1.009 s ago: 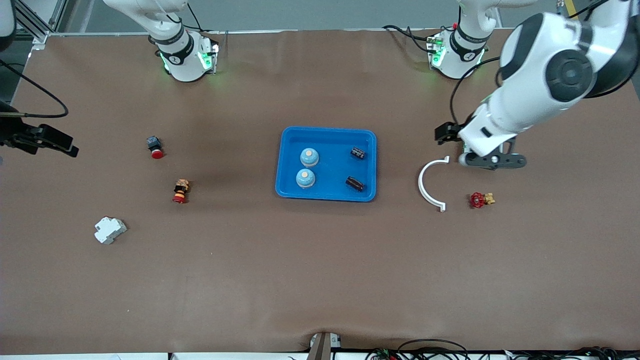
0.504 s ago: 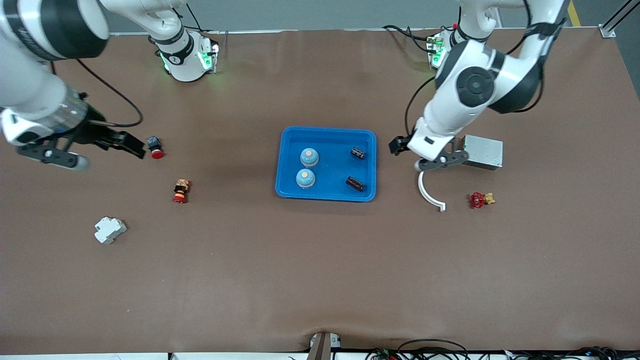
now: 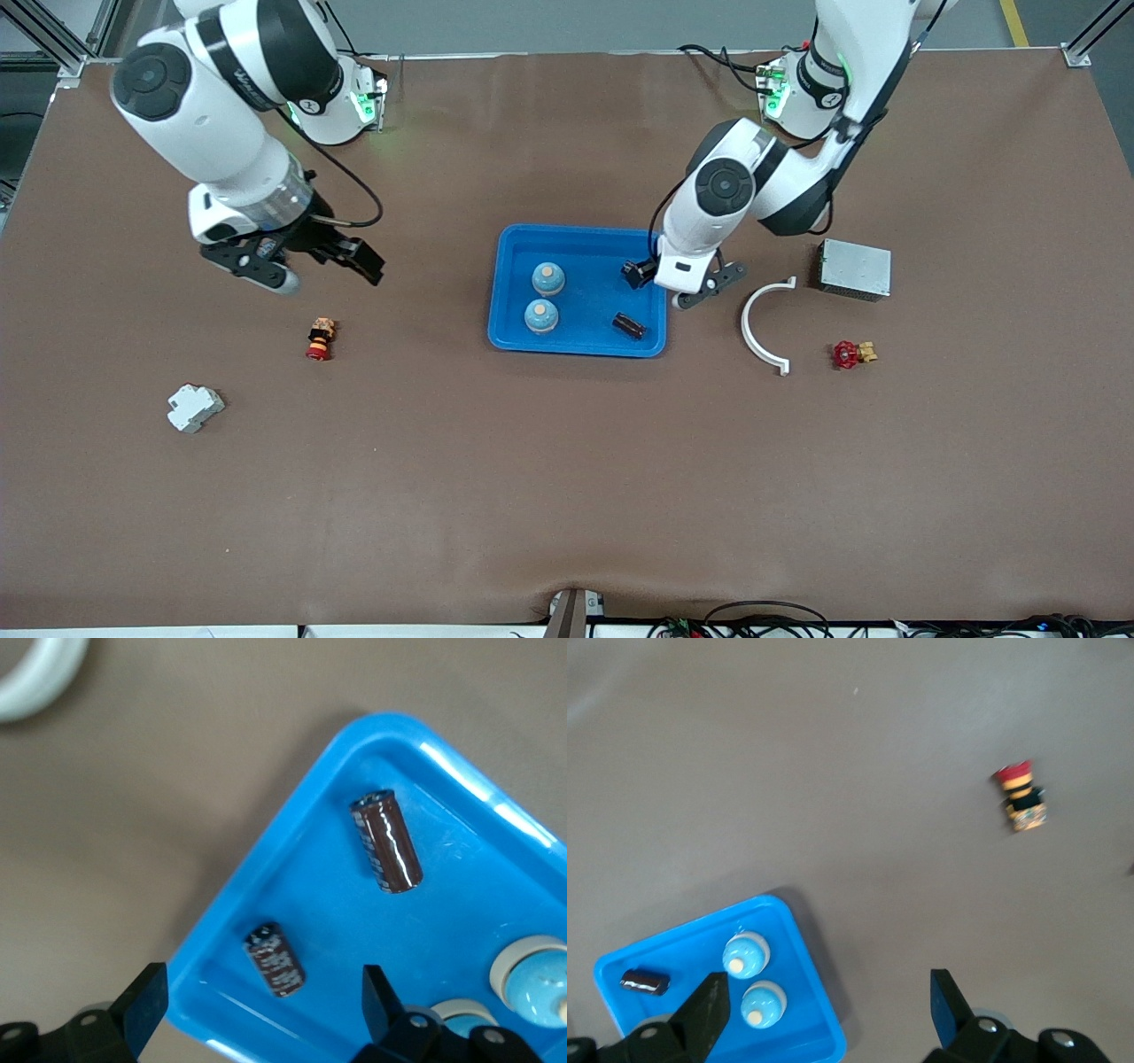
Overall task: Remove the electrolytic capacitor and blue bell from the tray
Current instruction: 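Grasp the capacitor with the left gripper while the right gripper grasps the bell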
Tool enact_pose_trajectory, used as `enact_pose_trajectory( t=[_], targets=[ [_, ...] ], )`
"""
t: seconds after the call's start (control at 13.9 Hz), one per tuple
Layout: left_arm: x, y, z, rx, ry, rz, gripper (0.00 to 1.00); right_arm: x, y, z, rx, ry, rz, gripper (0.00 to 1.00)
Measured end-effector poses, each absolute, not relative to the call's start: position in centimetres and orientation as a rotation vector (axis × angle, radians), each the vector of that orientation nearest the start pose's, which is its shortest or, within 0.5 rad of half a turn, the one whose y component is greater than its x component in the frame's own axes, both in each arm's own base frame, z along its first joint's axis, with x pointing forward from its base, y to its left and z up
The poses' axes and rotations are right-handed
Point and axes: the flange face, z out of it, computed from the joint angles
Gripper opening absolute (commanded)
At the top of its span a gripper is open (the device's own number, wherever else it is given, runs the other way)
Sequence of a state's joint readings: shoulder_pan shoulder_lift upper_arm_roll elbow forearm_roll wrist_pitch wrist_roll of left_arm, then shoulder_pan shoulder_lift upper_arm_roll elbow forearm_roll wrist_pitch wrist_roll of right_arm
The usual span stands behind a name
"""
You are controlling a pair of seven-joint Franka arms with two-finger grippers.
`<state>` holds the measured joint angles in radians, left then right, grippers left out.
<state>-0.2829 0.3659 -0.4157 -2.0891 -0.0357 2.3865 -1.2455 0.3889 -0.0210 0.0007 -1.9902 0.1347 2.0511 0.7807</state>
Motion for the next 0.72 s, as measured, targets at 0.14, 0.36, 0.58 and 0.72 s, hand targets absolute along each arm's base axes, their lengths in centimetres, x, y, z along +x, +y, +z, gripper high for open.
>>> enact_pose_trajectory(
  t=[0.14,0.36,0.58,0.72],
  targets=[
    [43.4,-38.7,23.4,-3.01,-1.046,0.277,0.82,51.1,23.4,45.9,-2.908,0.7,0.022,1.0],
    [42.8,-39.6,20.6,-2.945,-1.135,0.286,0.81,50.7,28.0,42.4,-2.879,0.767,0.009,1.0],
    [42.8,-39.3,18.9,-2.903,-1.167,0.291,0.71,50.5,31.5,38.1,-2.856,0.826,-0.005,1.0],
    [42.7,-39.3,18.4,-2.891,-1.177,0.3,0.63,50.1,33.7,34.9,-2.837,0.863,-0.018,1.0]
  ],
)
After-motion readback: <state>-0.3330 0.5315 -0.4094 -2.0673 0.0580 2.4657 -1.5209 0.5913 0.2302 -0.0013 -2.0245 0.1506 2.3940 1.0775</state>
